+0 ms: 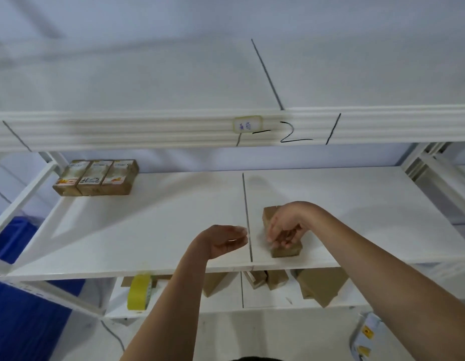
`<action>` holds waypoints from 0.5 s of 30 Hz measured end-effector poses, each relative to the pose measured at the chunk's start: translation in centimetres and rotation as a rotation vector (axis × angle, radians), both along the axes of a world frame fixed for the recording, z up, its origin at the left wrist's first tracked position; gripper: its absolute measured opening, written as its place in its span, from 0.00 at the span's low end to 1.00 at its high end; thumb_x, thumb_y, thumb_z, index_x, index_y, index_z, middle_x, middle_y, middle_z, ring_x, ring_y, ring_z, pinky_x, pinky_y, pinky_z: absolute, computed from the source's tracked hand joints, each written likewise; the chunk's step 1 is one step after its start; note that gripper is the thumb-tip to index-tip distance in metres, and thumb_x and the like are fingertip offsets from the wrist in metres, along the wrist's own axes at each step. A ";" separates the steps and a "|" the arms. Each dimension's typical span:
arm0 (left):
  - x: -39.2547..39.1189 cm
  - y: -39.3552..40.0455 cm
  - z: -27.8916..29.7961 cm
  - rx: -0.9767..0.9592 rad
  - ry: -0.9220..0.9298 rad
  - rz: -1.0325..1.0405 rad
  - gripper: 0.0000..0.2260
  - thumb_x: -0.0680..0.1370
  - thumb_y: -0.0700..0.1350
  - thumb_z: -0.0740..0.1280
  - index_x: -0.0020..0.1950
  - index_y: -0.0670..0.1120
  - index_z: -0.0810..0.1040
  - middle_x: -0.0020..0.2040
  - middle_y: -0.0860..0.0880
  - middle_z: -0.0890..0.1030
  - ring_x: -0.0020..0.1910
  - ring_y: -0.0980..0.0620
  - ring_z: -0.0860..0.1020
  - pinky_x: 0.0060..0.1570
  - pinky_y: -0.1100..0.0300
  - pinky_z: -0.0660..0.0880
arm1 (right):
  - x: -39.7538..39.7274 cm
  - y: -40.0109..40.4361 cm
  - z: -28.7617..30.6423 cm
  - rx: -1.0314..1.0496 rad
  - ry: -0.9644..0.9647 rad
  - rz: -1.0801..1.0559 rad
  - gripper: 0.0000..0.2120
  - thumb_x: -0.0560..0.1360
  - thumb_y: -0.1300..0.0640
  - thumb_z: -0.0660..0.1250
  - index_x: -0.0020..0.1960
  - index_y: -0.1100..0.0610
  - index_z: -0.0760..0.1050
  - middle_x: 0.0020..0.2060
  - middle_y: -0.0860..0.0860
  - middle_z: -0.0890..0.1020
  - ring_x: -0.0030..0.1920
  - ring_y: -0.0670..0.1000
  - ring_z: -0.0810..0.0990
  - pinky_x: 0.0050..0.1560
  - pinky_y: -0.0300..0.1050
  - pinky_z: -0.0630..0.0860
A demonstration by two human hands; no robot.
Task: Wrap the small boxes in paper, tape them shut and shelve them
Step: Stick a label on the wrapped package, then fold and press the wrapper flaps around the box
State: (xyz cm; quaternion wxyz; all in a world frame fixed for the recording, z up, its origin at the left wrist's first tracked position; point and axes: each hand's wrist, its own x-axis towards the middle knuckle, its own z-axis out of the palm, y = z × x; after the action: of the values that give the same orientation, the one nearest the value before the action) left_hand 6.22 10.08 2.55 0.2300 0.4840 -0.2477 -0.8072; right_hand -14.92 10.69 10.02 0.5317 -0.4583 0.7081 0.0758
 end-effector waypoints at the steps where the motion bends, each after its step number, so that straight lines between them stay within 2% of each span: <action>1: -0.7 0.0 0.0 -0.041 -0.046 -0.012 0.08 0.75 0.30 0.72 0.53 0.32 0.81 0.47 0.41 0.85 0.47 0.45 0.84 0.50 0.56 0.82 | -0.8 0.0 -0.2 0.018 0.011 0.008 0.11 0.74 0.62 0.75 0.56 0.62 0.83 0.50 0.59 0.86 0.44 0.53 0.83 0.50 0.47 0.84; 3: -2.2 0.1 0.2 -0.133 -0.139 -0.020 0.09 0.73 0.31 0.74 0.52 0.32 0.82 0.50 0.40 0.85 0.49 0.44 0.85 0.52 0.55 0.82 | -2.5 0.0 -0.6 0.039 0.033 0.021 0.11 0.75 0.61 0.74 0.57 0.60 0.83 0.47 0.56 0.87 0.44 0.52 0.84 0.51 0.47 0.84; 5: -3.8 0.2 0.4 -0.201 -0.185 0.001 0.09 0.72 0.31 0.75 0.51 0.31 0.83 0.49 0.40 0.85 0.48 0.44 0.84 0.49 0.55 0.82 | -4.0 0.0 -0.8 0.044 0.058 0.037 0.10 0.75 0.59 0.75 0.56 0.58 0.83 0.46 0.53 0.88 0.46 0.52 0.83 0.54 0.49 0.83; 7: -5.3 0.3 0.5 -0.236 -0.191 0.029 0.09 0.72 0.31 0.75 0.52 0.31 0.83 0.47 0.40 0.85 0.46 0.44 0.84 0.47 0.56 0.82 | -5.6 -0.2 -1.2 0.033 0.085 0.052 0.12 0.73 0.57 0.77 0.56 0.56 0.84 0.49 0.52 0.87 0.48 0.53 0.83 0.54 0.50 0.83; 10: -6.9 0.6 0.6 -0.246 -0.201 0.100 0.08 0.72 0.33 0.75 0.50 0.32 0.83 0.48 0.39 0.85 0.45 0.43 0.84 0.48 0.55 0.82 | -7.6 -0.2 -1.7 -0.018 0.101 0.031 0.21 0.68 0.54 0.81 0.59 0.54 0.82 0.55 0.55 0.83 0.51 0.55 0.83 0.49 0.51 0.84; 12: -7.6 0.8 0.5 -0.225 -0.201 0.146 0.07 0.73 0.33 0.75 0.49 0.33 0.83 0.49 0.38 0.85 0.46 0.42 0.84 0.49 0.53 0.83 | -8.6 0.0 -1.8 -0.056 0.042 0.001 0.20 0.69 0.56 0.80 0.59 0.55 0.81 0.54 0.56 0.82 0.52 0.57 0.83 0.51 0.52 0.84; 15: -8.4 0.9 0.4 -0.182 -0.155 0.238 0.06 0.74 0.34 0.74 0.50 0.33 0.83 0.47 0.38 0.85 0.47 0.42 0.84 0.51 0.51 0.82 | -9.7 0.3 -1.6 -0.089 -0.182 -0.110 0.11 0.74 0.65 0.75 0.56 0.61 0.82 0.52 0.59 0.85 0.50 0.56 0.85 0.58 0.53 0.82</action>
State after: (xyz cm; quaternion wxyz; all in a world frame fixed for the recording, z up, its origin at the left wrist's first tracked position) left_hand -2.18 11.02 2.91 0.3469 0.5479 -0.2777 -0.7087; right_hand -24.61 11.01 8.46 0.5763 -0.4468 0.6837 -0.0268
